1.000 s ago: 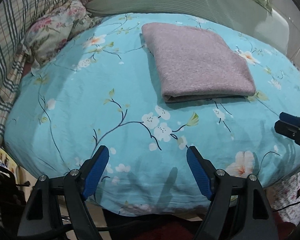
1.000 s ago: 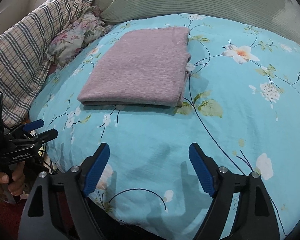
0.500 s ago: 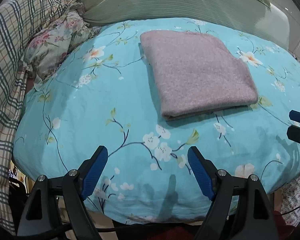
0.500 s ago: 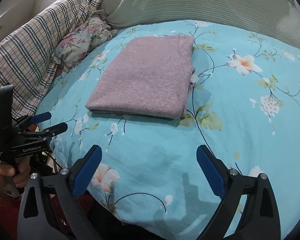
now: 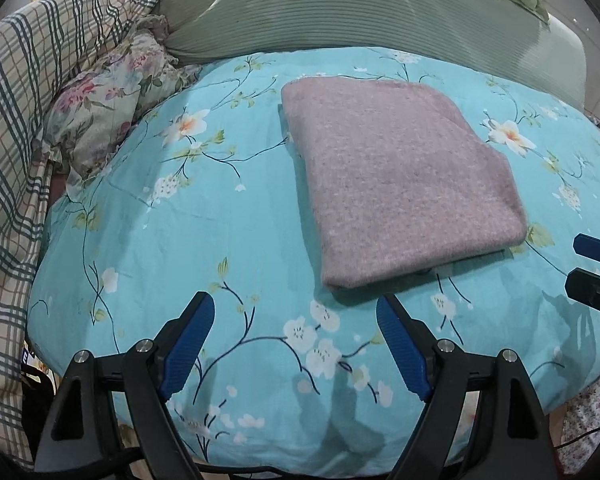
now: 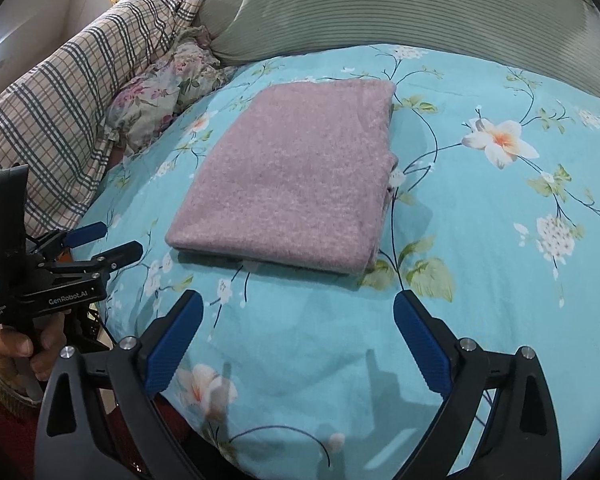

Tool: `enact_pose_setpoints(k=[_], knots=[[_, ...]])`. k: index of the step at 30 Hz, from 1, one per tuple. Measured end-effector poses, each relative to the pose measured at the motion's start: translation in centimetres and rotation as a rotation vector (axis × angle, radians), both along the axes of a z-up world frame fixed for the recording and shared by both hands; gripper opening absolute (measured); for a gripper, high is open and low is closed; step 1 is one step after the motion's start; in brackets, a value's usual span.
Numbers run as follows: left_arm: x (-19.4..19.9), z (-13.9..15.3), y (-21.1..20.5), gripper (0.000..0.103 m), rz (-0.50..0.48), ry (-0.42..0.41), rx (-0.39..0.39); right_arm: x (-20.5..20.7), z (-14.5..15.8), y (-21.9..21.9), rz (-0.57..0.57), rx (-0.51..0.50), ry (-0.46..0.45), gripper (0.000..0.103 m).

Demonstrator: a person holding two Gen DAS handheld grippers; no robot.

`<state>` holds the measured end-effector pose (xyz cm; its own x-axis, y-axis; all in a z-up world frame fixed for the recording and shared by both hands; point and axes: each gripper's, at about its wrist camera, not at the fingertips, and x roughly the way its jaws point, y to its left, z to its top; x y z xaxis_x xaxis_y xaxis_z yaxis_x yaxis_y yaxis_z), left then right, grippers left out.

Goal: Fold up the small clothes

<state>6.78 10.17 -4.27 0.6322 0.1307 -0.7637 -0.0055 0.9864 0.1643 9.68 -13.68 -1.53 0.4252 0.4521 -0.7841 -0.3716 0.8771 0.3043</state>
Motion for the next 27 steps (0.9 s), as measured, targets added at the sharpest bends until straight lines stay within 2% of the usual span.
enact_pose_setpoints(k=[12,27], knots=[[1.6,-0.4,-0.1,0.084,0.003,0.017,-0.009,2.1,-0.3,0.8,0.002,0.011,0.011,0.096],[4.9,0.5,0.9,0.084,0.030,-0.002,-0.037,7.8,0.0,0.9,-0.024,0.046,-0.006,0.096]])
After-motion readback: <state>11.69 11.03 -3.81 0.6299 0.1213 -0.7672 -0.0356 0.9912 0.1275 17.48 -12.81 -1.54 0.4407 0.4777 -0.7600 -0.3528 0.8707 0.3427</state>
